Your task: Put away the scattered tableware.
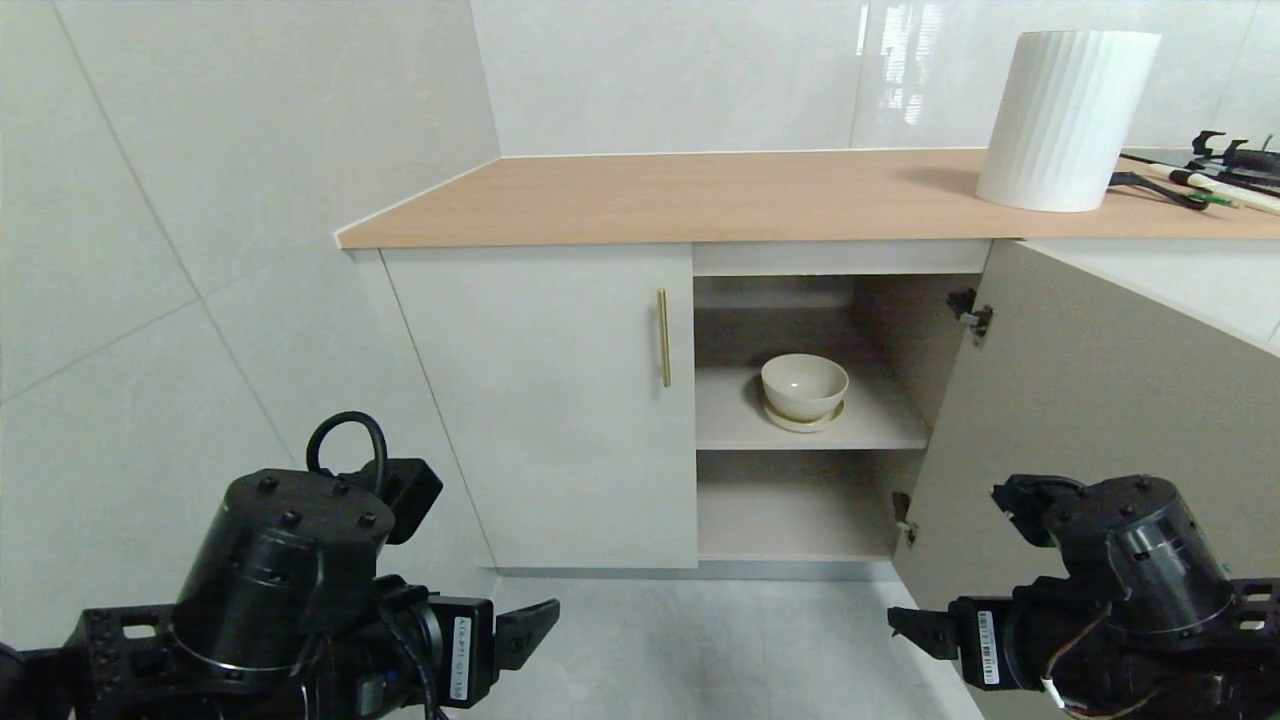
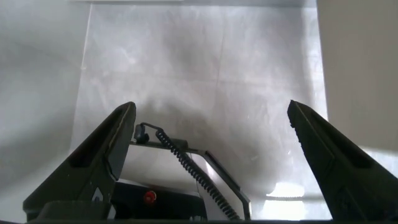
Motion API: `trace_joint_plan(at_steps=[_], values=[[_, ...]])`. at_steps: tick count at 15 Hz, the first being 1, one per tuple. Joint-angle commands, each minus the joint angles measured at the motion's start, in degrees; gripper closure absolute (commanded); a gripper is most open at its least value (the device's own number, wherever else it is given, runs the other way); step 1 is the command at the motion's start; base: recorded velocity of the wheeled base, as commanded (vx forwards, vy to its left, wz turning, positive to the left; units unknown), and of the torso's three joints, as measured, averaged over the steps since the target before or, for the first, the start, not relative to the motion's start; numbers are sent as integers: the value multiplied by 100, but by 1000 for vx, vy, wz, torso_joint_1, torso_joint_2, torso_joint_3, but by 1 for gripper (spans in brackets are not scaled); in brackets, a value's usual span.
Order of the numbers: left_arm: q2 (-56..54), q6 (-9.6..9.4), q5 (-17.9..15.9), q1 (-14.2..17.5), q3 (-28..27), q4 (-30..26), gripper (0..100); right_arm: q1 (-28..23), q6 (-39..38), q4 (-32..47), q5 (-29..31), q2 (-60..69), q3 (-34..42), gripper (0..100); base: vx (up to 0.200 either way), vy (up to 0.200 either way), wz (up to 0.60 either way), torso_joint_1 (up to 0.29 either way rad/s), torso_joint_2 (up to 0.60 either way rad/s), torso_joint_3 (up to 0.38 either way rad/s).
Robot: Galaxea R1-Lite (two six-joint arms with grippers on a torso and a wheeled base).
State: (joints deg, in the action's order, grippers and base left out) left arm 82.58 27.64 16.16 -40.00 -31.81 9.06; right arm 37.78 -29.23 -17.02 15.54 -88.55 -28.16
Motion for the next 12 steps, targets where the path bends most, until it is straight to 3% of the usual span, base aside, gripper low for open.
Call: trace_joint_plan(at_steps=[1,10,12], values=[[-14,-13,10,1,25,0,0,1,-3,-3,1,-57,4,0,-200,0,0,-2,-2,7],[13,-30,10,9,25,0,0,1,5,6,1,-39,39,0,0,0,0,0,0,0],[13,-30,18,9,25,0,0,1,5,14,-16,-66,162,0,0,-200,0,0,0,-5]])
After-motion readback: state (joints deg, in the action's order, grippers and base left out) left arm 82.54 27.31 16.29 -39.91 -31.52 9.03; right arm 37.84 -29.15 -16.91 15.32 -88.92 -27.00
